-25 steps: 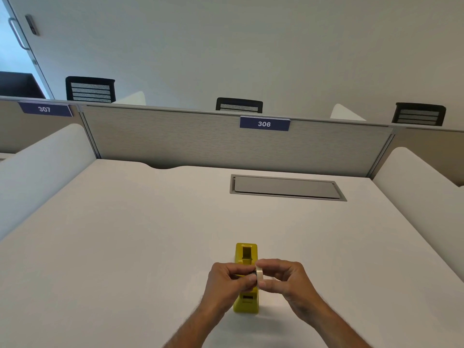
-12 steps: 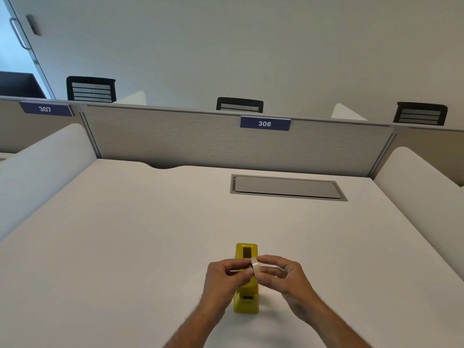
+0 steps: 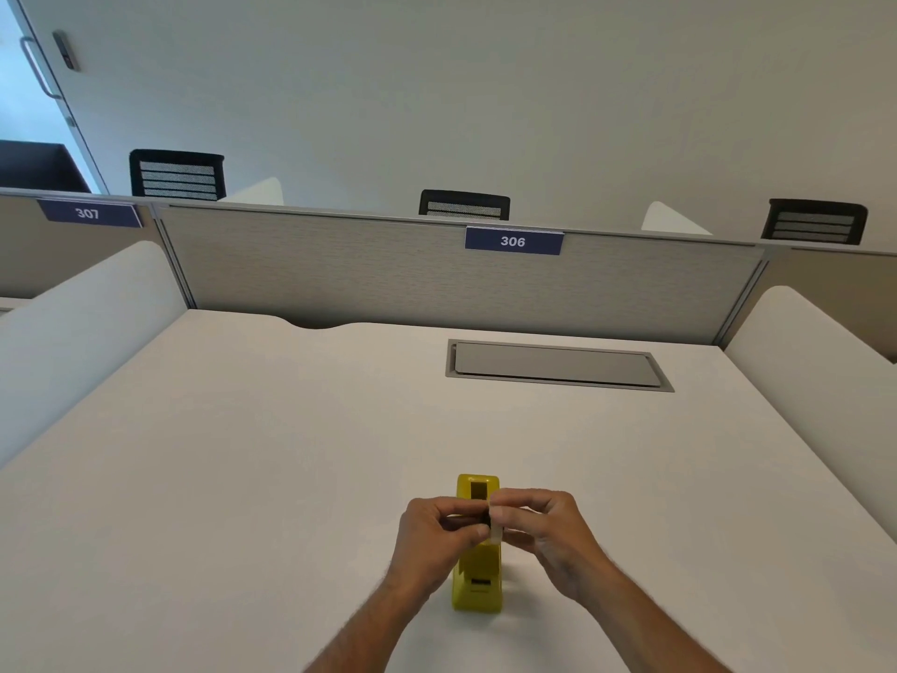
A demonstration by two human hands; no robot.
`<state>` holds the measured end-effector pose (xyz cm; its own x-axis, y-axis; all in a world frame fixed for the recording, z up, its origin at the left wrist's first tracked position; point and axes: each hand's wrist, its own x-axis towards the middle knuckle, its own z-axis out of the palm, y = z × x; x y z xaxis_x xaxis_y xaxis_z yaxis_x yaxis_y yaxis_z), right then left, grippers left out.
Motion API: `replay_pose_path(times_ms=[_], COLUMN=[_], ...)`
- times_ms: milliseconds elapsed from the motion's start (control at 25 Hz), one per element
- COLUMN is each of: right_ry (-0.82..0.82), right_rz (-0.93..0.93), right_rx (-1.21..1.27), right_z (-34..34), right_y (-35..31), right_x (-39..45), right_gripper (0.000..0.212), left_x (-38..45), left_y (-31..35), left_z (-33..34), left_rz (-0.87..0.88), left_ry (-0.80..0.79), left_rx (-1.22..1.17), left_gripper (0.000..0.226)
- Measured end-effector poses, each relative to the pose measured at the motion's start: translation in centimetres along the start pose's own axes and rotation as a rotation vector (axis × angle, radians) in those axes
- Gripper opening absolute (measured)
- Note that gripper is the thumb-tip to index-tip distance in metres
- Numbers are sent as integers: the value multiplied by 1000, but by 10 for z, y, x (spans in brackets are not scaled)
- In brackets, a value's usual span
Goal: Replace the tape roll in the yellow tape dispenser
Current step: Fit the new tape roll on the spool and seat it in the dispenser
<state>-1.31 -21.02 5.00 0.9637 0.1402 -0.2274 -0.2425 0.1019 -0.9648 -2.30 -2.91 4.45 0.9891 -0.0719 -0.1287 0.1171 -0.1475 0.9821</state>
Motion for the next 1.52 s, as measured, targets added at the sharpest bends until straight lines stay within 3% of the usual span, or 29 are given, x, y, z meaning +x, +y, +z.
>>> replay_pose_path(times_ms=[200, 600, 880, 1520], right_ry=[144, 185, 286, 297], right_rz=[-43, -38, -77, -173], right_rx=[-67, -207, -400, -534], right_z=[13, 12, 16, 18], right_y=[7, 16, 25, 26], right_x=[13, 18, 18, 13], right_gripper=[44, 20, 20, 28], left_x=[14, 25, 31, 33], left_y=[-2, -9, -15, -16], left_z=[-5, -4, -5, 1], left_rz=[-8, -25, -4, 80], left_ry=[37, 97, 91, 84], left_rx=[-9, -1, 90, 293], left_gripper=[28, 42, 44, 56])
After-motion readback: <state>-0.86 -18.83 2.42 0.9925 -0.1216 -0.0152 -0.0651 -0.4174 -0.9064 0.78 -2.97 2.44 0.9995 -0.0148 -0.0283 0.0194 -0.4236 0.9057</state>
